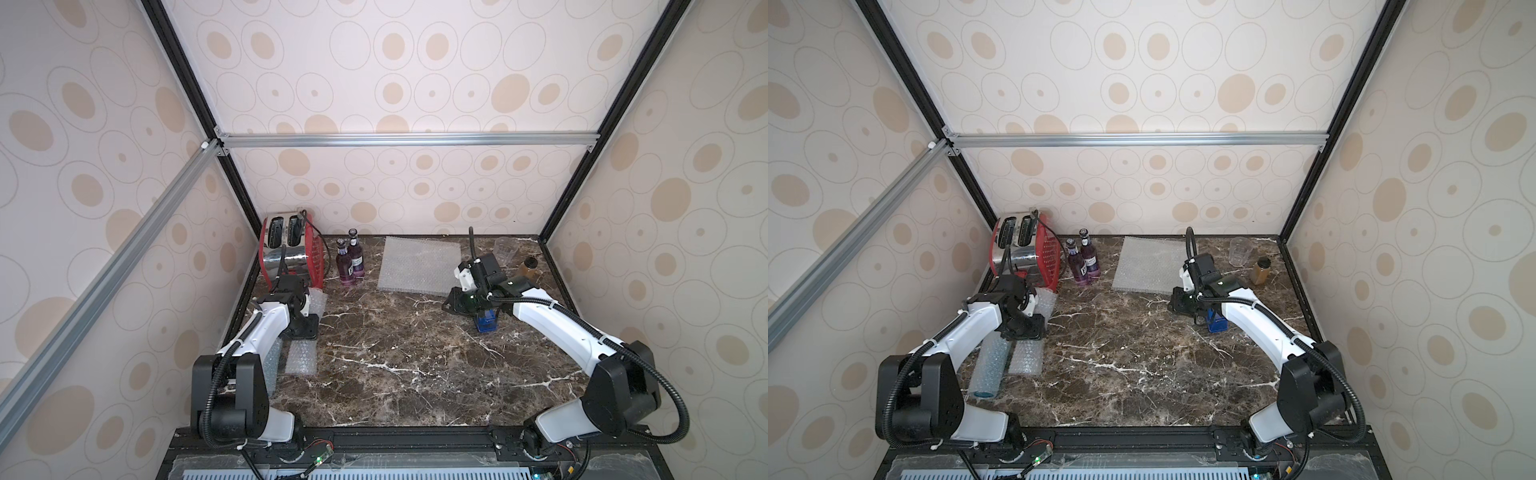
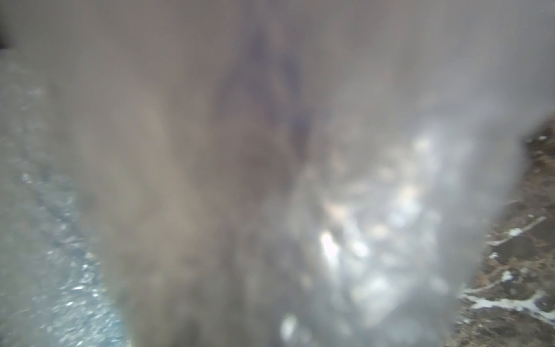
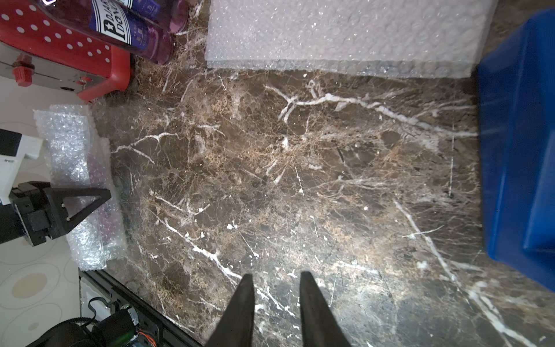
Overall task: Wrap wine bottles in bubble wrap
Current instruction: Place the bubble wrap at the center of the board.
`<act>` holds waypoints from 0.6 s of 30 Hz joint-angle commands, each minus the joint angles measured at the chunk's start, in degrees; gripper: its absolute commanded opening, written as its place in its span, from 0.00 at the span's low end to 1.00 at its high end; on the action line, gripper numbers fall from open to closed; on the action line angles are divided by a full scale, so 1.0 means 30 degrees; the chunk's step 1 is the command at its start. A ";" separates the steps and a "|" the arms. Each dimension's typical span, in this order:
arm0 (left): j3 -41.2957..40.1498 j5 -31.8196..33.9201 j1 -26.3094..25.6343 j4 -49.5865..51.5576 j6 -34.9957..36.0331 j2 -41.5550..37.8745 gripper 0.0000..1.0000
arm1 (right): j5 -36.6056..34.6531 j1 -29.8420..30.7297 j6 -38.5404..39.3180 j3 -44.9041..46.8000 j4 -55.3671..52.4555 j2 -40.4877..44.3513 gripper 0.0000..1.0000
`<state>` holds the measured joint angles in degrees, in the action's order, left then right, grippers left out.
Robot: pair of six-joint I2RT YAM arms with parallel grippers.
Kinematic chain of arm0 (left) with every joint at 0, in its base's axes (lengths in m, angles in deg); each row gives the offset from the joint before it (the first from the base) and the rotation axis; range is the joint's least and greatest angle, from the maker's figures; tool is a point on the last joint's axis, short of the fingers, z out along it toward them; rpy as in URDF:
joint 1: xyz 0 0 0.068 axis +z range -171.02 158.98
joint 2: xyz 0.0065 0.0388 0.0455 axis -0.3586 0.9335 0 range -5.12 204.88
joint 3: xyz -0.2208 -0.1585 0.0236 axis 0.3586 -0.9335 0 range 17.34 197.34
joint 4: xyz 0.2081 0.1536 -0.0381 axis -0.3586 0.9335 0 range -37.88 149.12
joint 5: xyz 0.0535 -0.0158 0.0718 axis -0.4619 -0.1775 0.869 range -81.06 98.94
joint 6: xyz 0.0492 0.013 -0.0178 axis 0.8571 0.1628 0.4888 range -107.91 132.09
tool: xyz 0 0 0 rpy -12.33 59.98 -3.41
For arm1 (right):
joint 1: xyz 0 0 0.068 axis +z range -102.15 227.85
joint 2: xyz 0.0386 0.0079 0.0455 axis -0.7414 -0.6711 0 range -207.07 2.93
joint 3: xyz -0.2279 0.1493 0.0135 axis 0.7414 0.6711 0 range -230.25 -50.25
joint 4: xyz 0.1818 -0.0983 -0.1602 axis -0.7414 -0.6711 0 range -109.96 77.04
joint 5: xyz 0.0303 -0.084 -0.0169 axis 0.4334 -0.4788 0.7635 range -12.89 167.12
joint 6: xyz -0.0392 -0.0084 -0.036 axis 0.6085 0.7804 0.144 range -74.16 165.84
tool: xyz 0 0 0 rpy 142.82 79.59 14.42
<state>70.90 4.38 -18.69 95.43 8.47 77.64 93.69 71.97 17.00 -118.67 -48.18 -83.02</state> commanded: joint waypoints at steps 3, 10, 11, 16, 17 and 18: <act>0.1156 0.1277 0.0733 0.0725 0.1668 0.0988 0.19 | -0.0808 -0.0185 0.0699 -0.1369 -0.0683 -0.1509 0.29; 0.0904 0.2346 0.1538 -0.0034 0.1705 0.3037 0.24 | -0.1339 -0.0224 0.0973 -0.3527 -0.1091 -0.3429 0.34; 0.0976 0.2278 0.1542 0.0042 0.1690 0.3128 0.31 | -0.1366 -0.0270 0.0892 -0.3689 -0.1146 -0.3634 0.35; 0.0896 0.1527 0.1554 0.0028 0.1573 0.2509 0.76 | -0.1211 -0.0304 0.0565 -0.4196 -0.1004 -0.4435 0.39; 0.0897 0.1356 0.1539 0.0064 0.1558 0.2211 0.82 | -0.1156 -0.0301 0.0460 -0.4257 -0.0995 -0.4533 0.39; 0.0846 0.1246 0.1554 0.0065 0.1582 0.1835 0.86 | -0.1147 -0.0296 0.0424 -0.4361 -0.1003 -0.4596 0.40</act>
<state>71.27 8.84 -14.32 94.79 12.34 85.97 90.55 71.40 18.69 -130.28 -49.82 -95.92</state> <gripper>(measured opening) 0.841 0.396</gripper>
